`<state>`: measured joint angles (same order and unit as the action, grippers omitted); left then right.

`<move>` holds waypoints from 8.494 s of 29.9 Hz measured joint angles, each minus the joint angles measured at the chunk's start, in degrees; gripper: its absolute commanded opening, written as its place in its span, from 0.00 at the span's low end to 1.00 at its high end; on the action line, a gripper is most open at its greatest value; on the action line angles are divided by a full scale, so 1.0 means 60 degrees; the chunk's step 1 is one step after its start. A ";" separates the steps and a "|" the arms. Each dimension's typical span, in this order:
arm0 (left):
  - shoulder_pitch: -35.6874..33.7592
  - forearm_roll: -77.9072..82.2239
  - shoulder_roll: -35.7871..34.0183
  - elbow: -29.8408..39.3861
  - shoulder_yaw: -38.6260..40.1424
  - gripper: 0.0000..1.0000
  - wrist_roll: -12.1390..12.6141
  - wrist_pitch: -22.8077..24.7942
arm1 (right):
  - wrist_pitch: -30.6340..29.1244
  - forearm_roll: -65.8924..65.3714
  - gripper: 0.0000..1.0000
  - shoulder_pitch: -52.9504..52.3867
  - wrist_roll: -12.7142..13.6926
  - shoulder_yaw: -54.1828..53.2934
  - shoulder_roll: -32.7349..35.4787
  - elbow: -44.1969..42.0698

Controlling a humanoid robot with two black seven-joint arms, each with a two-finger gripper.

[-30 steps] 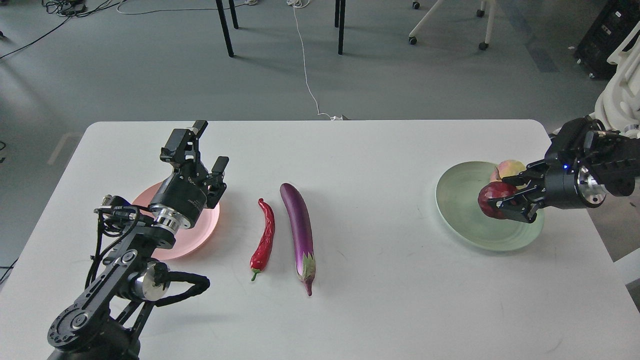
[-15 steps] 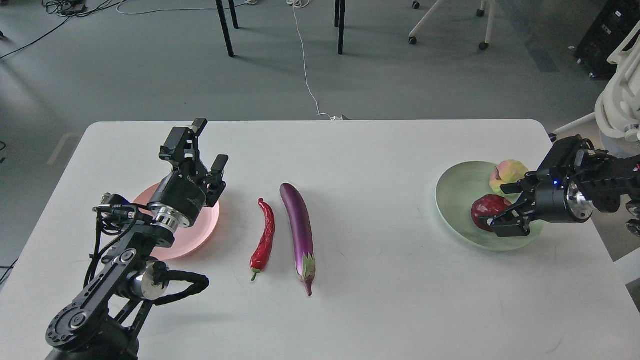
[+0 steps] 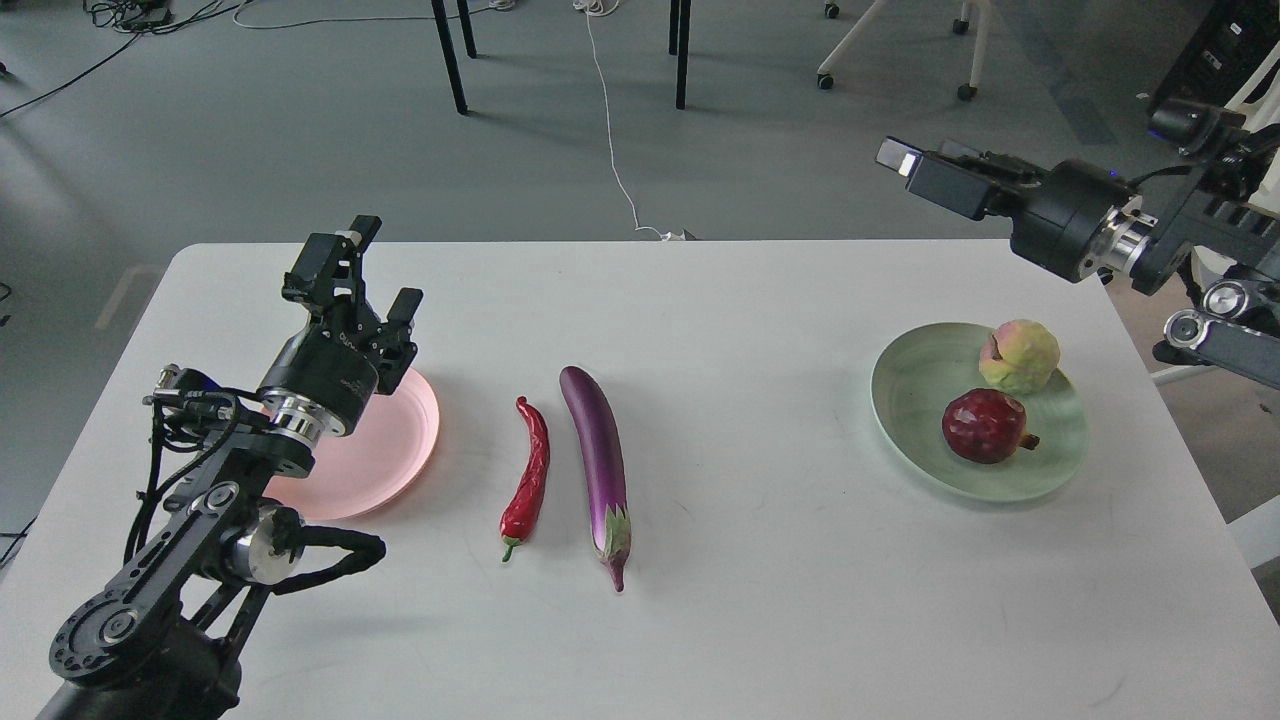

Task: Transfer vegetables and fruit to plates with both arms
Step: 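Reach the left gripper over the purple eggplant and lower it, then grasp the eggplant with the left gripper and lift it, then swing the eggplant over the pink plate and release it, then move the left gripper to the red chili pepper, then grasp the red chili pepper with the left gripper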

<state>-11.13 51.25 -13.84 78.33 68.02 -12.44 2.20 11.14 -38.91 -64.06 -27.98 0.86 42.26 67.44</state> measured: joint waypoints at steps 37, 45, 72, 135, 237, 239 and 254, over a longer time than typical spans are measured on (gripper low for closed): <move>-0.6751 0.6295 -0.0233 -0.1539 -0.8003 0.99 0.4283 0.4300 | -0.4625 0.7072 0.98 0.3629 -0.0004 -0.3159 0.0957 -0.0035; -0.6824 0.6342 0.0049 -0.2244 -0.8593 0.99 0.4387 0.4300 | -0.4625 0.7072 0.98 0.3766 -0.0004 -0.3170 0.0957 -0.0024; -0.6652 0.6323 -0.0490 -0.2282 -0.8769 0.99 0.4373 0.4300 | -0.4665 0.7072 0.98 0.3949 -0.0001 -0.3190 0.0969 0.0005; -0.6103 0.1283 -0.2404 -0.0870 -0.7061 0.28 0.5404 0.3978 | -0.4667 0.7058 0.98 0.4097 -0.0003 -0.3220 0.0967 -0.0015; -0.5221 0.6445 -0.3105 -0.0027 -0.8928 0.98 0.3315 0.2878 | -0.4683 0.7035 0.98 0.4319 -0.0003 -0.3294 0.0912 -0.0020; -0.5210 0.6564 -0.2979 -0.0135 -0.8953 0.98 0.3308 0.2881 | -0.4683 0.7034 0.98 0.4335 -0.0003 -0.3294 0.0933 -0.0010; -0.4954 0.6666 -0.2852 -0.0526 -0.8972 0.94 0.3304 0.2907 | -0.4698 0.7029 0.98 0.4450 -0.0003 -0.3307 0.0982 -0.0004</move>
<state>-40.86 91.24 -30.95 75.17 14.18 7.39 19.64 -17.06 3.26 -37.35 -28.00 -18.99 48.15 67.42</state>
